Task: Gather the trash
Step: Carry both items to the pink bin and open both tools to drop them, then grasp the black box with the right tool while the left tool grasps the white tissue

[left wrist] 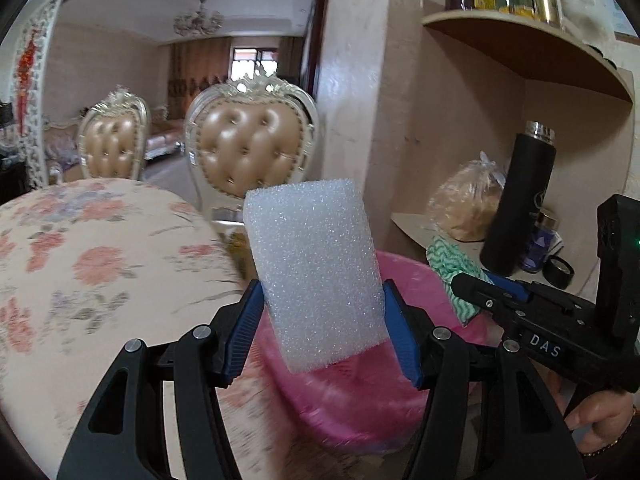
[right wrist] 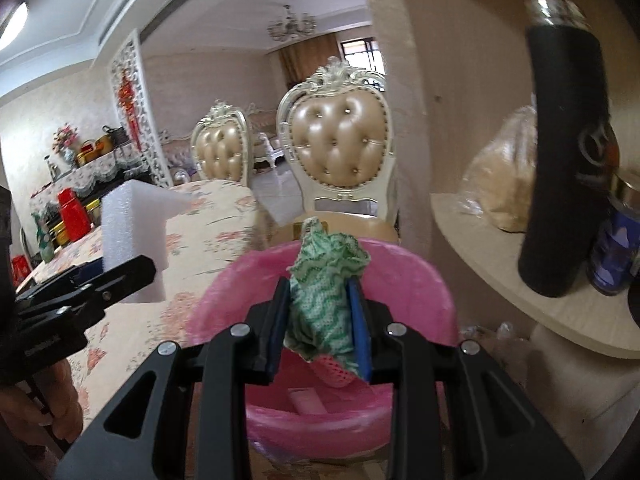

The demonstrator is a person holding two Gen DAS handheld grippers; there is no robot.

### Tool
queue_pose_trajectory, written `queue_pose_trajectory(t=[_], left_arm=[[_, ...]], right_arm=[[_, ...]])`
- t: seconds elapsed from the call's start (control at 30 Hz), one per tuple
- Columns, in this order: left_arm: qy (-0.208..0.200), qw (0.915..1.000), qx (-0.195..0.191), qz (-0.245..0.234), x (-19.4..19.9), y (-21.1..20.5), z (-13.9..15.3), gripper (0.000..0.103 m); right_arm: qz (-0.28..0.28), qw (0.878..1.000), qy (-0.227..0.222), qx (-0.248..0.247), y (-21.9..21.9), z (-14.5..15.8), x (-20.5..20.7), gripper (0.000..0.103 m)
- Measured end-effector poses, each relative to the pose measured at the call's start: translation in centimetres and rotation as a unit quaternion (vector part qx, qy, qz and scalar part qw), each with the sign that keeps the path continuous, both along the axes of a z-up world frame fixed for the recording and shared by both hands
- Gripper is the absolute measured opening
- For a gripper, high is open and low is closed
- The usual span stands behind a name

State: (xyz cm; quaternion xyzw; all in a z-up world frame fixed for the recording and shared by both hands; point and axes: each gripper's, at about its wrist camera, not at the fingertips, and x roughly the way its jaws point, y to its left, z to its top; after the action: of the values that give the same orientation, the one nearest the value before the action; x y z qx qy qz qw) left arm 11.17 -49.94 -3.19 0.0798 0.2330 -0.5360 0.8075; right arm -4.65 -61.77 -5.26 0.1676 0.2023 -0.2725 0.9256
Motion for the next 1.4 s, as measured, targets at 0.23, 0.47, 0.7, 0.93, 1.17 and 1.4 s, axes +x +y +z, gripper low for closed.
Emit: queue_pose_trajectory(t=[0.23,0.47,0.7,0.93,1.17,1.4], left_arm=[[0.025,0.9993,0.008,-0.028,0.6,-4.0,-1.5,0.059],[0.014,0.9996,0.024,0.003,1.6,-4.1,-2.2,0.088],[-0.007,0.9971,0.032,0.069,2.5,1.2,-1.4,0.093],[-0.013,0.9886,0.058,0.138,2.7,8.5,-1.0,0.094],[-0.031,0.9743,0.056,0.216,2.6,18.9,0.1,0.094],[-0.015,0.9426,0.06,0.328,3.3,31.9,0.0,0.094]], right_arm=[[-0.007,1.0,-0.004,0.012,-1.6,-0.7,-0.7,0.034],[-0.024,0.999,-0.026,0.01,-2.3,0.1,-1.3,0.061],[-0.019,0.999,-0.031,0.01,-1.5,0.6,-2.1,0.061],[0.024,0.999,-0.023,0.017,1.7,1.1,0.0,0.061],[0.113,0.993,-0.003,0.022,8.4,1.6,5.6,0.066],[0.24,0.971,0.018,0.006,18.7,2.4,13.0,0.069]])
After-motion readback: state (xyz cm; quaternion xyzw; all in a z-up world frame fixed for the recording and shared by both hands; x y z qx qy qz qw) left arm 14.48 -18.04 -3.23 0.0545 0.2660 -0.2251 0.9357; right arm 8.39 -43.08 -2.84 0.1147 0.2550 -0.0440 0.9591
